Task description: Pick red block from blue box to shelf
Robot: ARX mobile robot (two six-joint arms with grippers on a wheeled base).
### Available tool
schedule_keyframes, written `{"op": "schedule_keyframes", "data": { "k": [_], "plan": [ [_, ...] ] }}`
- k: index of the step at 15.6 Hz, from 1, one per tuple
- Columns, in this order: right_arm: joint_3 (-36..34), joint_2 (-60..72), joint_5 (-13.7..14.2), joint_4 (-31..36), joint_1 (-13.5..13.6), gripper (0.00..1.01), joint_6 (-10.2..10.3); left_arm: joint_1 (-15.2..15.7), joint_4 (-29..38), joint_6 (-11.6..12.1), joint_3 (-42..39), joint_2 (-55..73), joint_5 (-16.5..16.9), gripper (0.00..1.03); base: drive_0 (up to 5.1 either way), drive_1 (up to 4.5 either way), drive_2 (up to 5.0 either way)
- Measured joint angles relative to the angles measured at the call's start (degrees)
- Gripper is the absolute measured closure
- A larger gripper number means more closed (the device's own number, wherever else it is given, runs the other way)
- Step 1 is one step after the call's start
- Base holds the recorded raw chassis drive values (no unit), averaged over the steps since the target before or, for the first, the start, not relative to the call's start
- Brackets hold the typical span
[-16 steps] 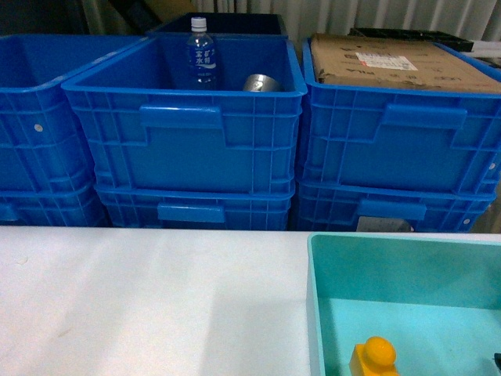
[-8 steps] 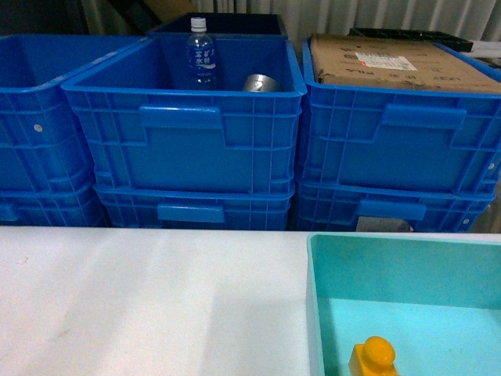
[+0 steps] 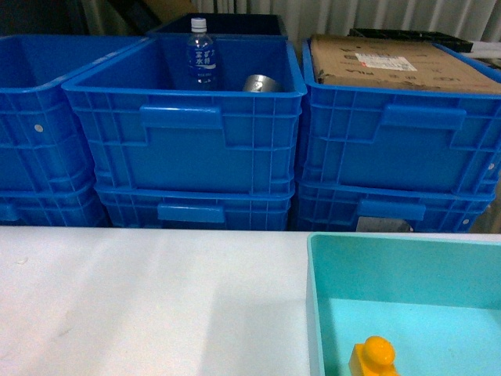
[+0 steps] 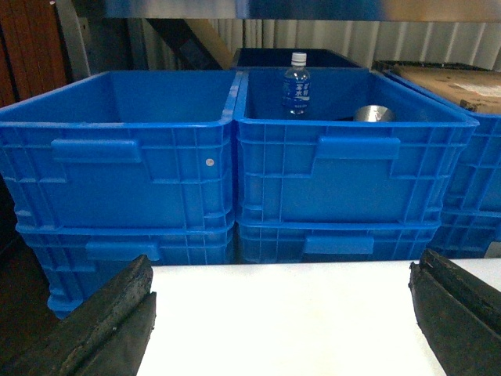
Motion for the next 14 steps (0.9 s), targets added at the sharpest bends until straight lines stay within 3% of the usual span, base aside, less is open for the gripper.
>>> {"op": "schedule_keyframes", "data": {
  "k": [1,3,8,14],
  "plan": [
    [0.0,0.3,2.7,0.9,2.2,0.74,0.4,0.0,0.0,0.0,0.0,0.0,0.0,0.05,0.0,0.00,0.0],
    [-0.1,0.5,4.1,1.3,4.0,0.74,0.9,0.0,0.0,0.0,0.0,0.0,0.0,0.05,0.0,0.00,0.0],
    [-1.2,-0.2,4.4,0.3,3.3,0.74,2.1,0.0,0.0,0.0,0.0,0.0,0.0,0.05,0.0,0.00,0.0],
    [-1.6,-0.2,3.8,0.5,2.9,0.74,2.1,0.0,0.0,0.0,0.0,0.0,0.0,0.05,0.0,0.00,0.0]
  ]
}}
